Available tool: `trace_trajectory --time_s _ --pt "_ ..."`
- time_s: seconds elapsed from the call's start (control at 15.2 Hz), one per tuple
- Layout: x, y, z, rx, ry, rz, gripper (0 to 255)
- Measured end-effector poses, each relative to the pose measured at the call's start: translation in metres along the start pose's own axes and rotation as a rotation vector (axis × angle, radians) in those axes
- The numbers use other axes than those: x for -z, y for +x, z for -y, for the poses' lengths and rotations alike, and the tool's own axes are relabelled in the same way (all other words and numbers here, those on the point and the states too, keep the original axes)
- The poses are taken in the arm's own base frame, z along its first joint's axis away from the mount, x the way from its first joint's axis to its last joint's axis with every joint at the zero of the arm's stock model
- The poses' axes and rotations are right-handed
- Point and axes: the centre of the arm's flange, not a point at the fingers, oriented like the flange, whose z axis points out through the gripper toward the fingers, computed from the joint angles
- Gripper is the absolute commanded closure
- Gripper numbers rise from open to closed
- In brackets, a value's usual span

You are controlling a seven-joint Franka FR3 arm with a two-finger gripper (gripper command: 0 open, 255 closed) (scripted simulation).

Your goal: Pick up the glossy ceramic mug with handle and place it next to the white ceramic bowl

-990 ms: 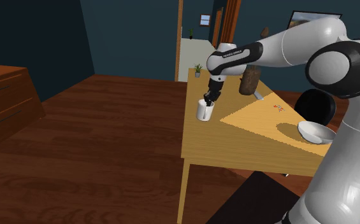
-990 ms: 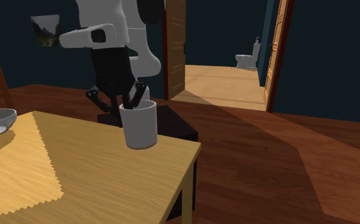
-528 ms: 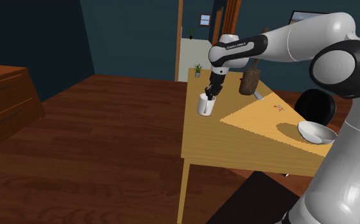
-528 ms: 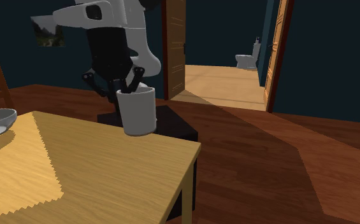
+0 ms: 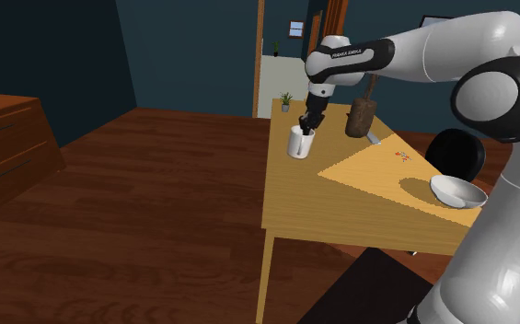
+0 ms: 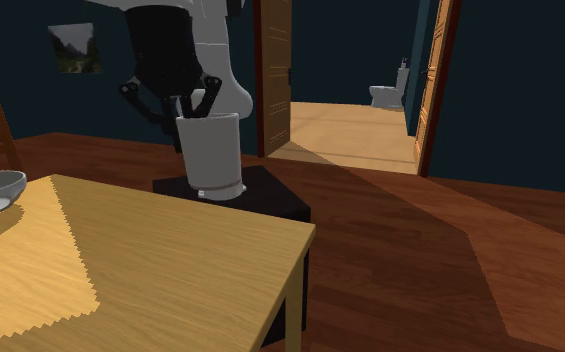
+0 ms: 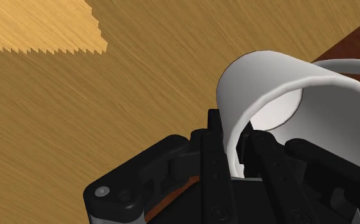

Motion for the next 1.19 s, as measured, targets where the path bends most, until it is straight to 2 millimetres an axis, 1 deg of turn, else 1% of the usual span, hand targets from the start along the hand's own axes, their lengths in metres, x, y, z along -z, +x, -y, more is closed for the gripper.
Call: trace_trajectory --time_s 0.26,0.46,0.53,0.86,0.99,1.06,1.19 --pt "0.009 -0.027 -0.035 -0.001 -0.001 0.000 255" --pt "0.011 -0.052 -0.067 -0.001 0.000 0.000 255" --pt "0.013 -0.064 -0.075 -0.001 0.000 0.001 255" --pt "0.020 -0.102 -0.126 -0.002 0.000 0.000 255" --pt "0.024 -0.121 -0.149 -0.002 0.000 -0.001 255" --pt "0.026 -0.126 -0.157 -0.002 0.000 0.000 255" --pt "0.029 -0.145 -0.177 -0.002 0.000 0.000 255"
